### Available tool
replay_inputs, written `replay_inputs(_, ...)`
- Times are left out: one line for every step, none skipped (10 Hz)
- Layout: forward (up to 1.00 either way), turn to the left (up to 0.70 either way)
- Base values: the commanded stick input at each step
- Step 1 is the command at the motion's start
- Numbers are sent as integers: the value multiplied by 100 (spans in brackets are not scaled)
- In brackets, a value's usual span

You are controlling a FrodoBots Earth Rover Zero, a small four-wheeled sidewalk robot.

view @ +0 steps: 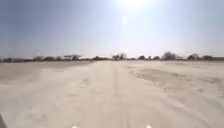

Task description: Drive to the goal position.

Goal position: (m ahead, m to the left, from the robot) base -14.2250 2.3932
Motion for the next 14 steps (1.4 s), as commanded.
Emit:
replay_inputs(70, 0)
replay_inputs(70, 0)
replay_inputs(70, 0)
replay_inputs(70, 0)
replay_inputs(70, 0)
replay_inputs(70, 0)
replay_inputs(70, 0)
replay_inputs(70, 0)
replay_inputs(70, 0)
replay_inputs(70, 0)
replay_inputs(70, 0)
replay_inputs(70, 0)
replay_inputs(70, 0)
replay_inputs(70, 0)
